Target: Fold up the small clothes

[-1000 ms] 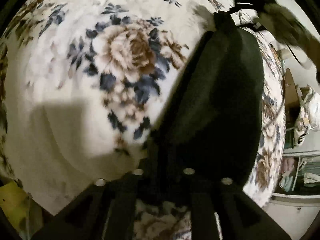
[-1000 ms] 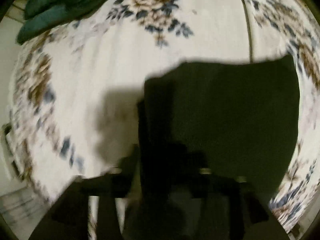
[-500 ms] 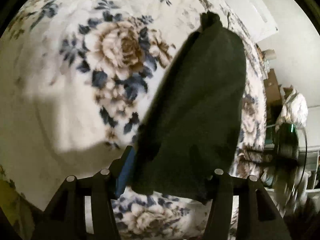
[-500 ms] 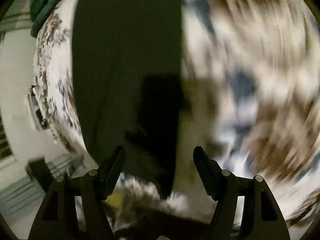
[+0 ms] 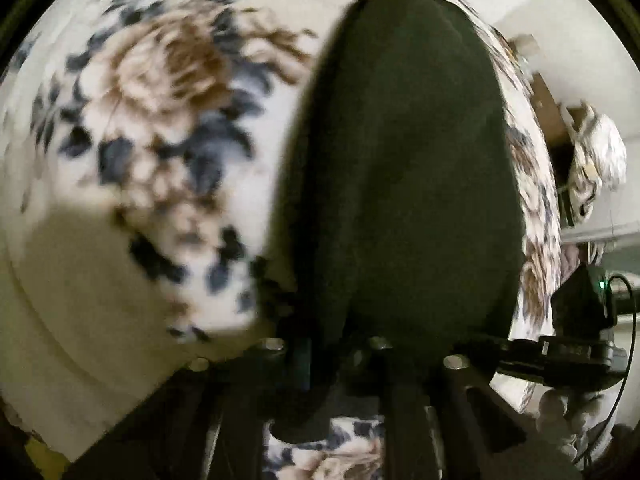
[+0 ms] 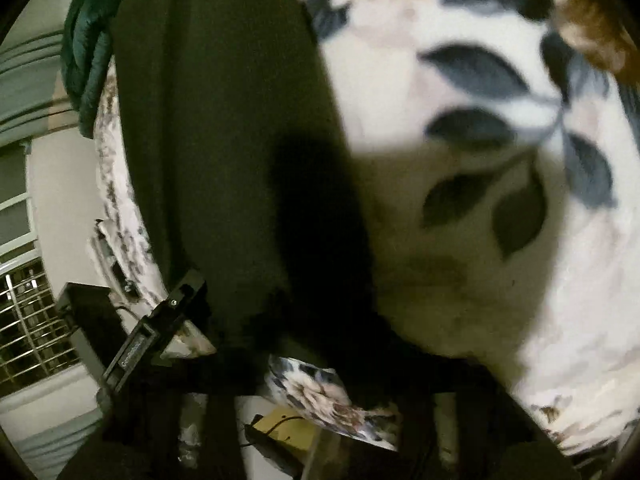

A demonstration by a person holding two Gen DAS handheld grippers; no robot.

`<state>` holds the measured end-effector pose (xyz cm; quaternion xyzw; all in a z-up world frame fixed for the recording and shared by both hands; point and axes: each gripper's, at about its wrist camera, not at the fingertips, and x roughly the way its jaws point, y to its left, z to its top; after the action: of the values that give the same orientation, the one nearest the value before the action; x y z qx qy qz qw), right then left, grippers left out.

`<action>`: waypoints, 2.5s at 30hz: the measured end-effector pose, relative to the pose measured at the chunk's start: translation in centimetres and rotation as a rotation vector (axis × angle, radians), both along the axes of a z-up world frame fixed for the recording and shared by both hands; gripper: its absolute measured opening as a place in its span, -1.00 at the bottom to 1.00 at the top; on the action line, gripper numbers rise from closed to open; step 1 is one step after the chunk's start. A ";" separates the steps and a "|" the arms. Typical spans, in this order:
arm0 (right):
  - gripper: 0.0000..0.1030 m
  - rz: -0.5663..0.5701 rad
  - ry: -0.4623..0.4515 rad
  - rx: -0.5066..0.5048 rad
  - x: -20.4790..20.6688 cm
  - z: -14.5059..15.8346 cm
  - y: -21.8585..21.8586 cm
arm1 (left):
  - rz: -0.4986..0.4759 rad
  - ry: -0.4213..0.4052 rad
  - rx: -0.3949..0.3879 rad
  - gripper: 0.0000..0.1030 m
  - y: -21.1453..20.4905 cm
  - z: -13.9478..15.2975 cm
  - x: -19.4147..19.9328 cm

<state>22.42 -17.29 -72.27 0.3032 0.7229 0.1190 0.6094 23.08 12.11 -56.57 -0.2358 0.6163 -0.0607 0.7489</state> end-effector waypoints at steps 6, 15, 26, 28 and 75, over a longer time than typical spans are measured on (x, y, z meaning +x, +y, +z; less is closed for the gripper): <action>-0.80 -0.048 -0.050 -0.027 -1.6 4.0 -1.2 | 0.038 -0.029 -0.083 -0.87 1.0 2.6 -1.5; -0.30 -0.087 0.070 0.022 -1.0 -0.1 -2.3 | 0.028 0.115 -0.266 -0.57 3.4 -2.5 -0.8; -0.77 -0.143 0.060 0.043 -1.2 1.3 0.2 | -0.009 0.041 -0.201 -0.88 2.5 1.5 -1.5; -0.78 -0.138 0.037 0.062 -1.2 3.2 0.7 | 0.017 0.025 -0.215 -0.88 3.0 3.3 -1.3; 0.14 0.055 -0.476 -0.267 48.6 10.4 -0.8 | -0.096 -0.223 0.039 0.10 2.2 4.8 43.3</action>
<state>71.00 -18.10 -61.86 0.1639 0.5764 0.1072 0.7933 66.39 14.28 -51.81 -0.1830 0.5410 -0.1102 0.8134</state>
